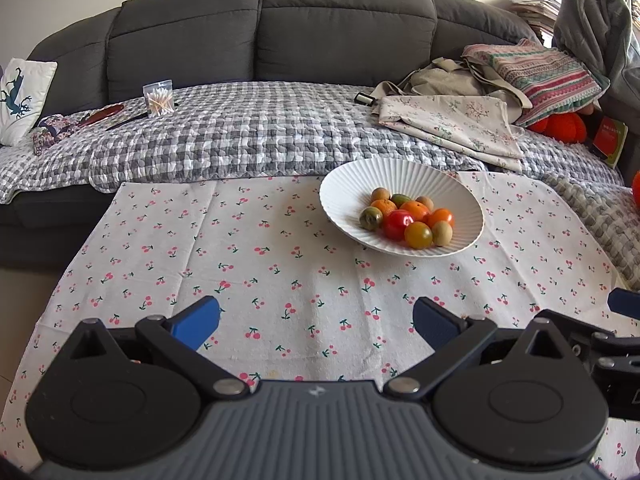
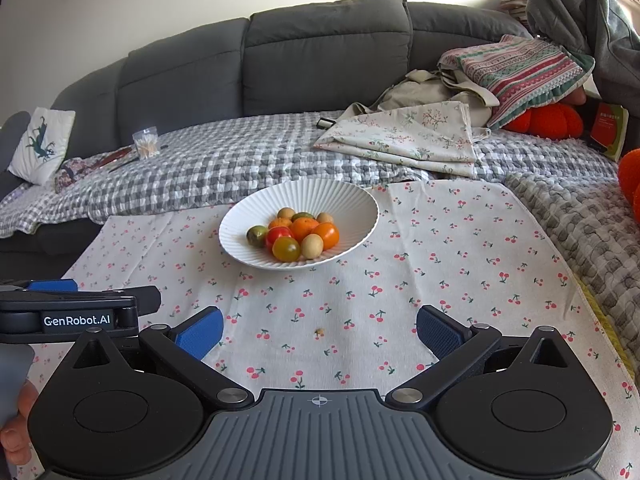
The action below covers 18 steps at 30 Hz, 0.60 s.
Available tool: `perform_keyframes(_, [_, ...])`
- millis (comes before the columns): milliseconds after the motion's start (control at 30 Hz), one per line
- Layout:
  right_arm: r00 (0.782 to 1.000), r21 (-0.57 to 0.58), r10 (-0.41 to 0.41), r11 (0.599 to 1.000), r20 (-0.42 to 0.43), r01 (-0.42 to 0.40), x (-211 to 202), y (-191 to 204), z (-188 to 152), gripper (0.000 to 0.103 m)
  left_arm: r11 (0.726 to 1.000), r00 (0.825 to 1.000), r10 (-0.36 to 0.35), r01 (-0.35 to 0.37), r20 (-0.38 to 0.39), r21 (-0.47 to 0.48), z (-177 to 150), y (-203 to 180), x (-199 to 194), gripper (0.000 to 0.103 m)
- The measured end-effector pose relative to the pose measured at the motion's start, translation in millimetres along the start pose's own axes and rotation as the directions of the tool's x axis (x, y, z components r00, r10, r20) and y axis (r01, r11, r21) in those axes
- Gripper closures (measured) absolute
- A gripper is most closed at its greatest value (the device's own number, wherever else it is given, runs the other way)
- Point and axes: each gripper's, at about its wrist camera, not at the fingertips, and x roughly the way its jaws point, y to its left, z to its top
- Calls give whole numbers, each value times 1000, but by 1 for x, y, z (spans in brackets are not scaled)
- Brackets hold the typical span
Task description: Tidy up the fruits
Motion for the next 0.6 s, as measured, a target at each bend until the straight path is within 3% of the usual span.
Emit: perform_keyframes(600, [1000, -1, 0, 1000, 0, 0, 1, 1, 0, 0, 1000, 1000, -10, 10, 4, 16, -1, -2, -2, 1])
